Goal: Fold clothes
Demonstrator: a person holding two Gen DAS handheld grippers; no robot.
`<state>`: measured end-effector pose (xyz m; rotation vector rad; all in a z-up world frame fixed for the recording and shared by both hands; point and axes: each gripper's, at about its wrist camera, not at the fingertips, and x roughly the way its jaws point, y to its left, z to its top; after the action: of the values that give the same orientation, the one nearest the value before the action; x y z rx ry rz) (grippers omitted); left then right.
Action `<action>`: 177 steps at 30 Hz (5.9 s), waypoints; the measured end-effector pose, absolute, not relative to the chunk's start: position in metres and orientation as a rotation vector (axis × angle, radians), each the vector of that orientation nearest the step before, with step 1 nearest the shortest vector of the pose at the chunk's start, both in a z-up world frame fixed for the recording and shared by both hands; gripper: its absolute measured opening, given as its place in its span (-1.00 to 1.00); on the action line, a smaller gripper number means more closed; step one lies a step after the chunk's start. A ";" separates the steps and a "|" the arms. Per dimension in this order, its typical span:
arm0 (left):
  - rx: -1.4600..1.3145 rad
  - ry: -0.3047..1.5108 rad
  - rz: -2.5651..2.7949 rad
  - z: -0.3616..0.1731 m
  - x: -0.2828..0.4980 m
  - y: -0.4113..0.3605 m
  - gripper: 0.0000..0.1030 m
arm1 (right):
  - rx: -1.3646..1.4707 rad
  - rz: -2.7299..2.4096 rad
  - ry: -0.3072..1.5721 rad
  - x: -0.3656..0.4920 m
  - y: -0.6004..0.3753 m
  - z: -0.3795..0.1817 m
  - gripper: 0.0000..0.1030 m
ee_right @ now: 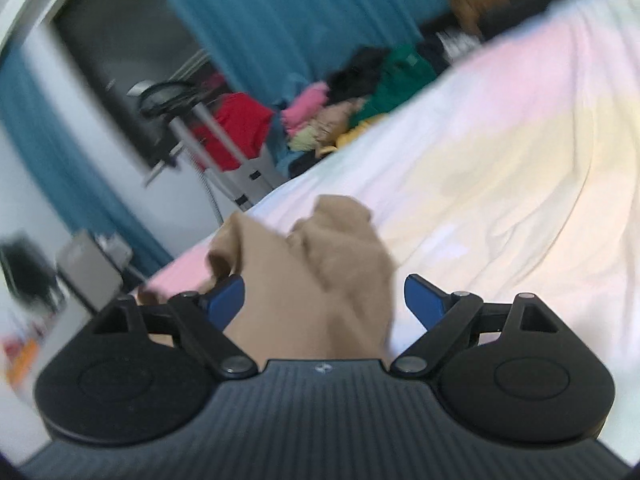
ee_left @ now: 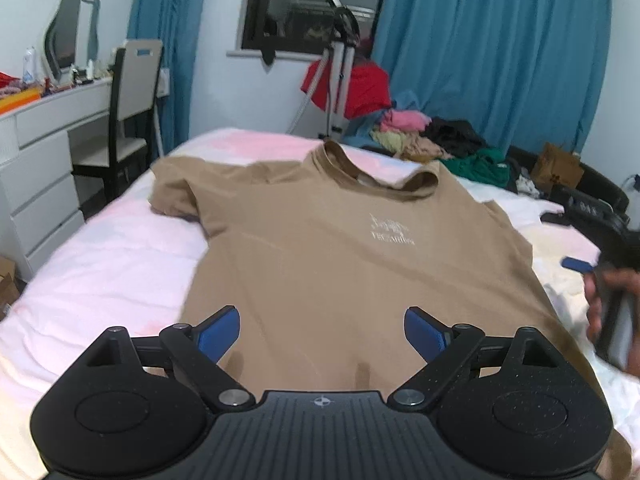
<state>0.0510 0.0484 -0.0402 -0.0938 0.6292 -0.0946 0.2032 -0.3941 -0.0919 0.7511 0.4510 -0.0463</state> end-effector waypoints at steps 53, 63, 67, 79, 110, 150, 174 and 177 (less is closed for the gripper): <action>-0.174 0.633 -0.162 -0.076 0.119 0.045 0.73 | 0.972 -0.042 0.383 0.285 -0.438 -0.137 -0.54; -0.177 0.564 -0.113 -0.050 0.103 0.069 0.73 | 0.354 -0.207 0.261 0.257 -0.353 -0.013 -0.83; -0.209 0.548 -0.076 -0.039 0.086 0.095 0.73 | 0.139 -0.199 0.270 0.265 -0.285 0.000 -0.83; -0.336 0.552 0.096 -0.041 0.094 0.159 0.73 | -0.111 -0.061 0.399 0.317 -0.109 -0.040 -0.80; -0.170 0.603 -0.055 -0.045 0.063 0.102 0.73 | 0.306 0.150 0.320 -0.013 -0.241 0.029 0.97; 0.390 0.646 -0.946 -0.126 -0.041 -0.185 -0.56 | 0.632 -0.046 0.286 -0.055 -0.413 -0.014 0.97; -0.434 0.961 -0.237 -0.090 -0.062 0.056 -0.97 | 0.516 0.022 0.403 -0.043 -0.361 -0.015 0.97; -0.419 0.960 -0.244 -0.088 -0.064 0.055 -0.95 | 0.478 0.057 0.440 -0.041 -0.342 -0.018 0.97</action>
<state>-0.0644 0.0551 -0.0883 -0.4189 0.9598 -0.2440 -0.0411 -0.3422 -0.0177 0.4779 0.4400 0.0567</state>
